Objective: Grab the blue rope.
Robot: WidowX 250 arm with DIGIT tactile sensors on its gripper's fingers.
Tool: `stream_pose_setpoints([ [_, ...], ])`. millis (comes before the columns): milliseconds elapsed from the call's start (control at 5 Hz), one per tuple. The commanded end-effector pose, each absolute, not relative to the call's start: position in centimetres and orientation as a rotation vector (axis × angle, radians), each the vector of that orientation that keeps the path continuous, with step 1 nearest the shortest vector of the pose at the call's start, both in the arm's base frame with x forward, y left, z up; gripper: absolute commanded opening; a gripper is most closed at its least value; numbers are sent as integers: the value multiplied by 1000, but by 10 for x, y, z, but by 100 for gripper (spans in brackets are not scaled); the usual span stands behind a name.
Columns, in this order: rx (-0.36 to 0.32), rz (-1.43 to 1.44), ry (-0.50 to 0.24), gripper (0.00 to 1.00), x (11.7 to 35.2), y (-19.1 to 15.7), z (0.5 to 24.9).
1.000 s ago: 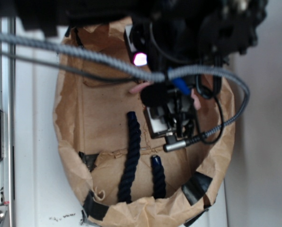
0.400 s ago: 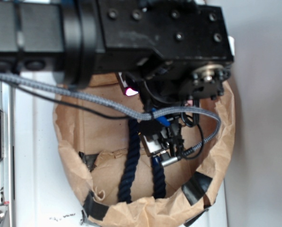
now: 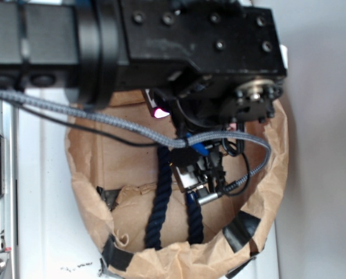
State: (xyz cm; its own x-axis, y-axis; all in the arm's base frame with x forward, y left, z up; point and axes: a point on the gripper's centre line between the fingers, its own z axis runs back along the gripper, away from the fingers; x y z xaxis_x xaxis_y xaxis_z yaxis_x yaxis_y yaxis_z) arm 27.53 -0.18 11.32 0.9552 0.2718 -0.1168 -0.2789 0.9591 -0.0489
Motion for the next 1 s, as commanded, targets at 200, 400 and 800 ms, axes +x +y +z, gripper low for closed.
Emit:
stream_pose_setpoints([
  [200,-209,505,-115,100,268,-40,103],
  [400,-211,578,-111,100,275,-52,98],
  [800,-184,561,-83,100,276,-64,62],
])
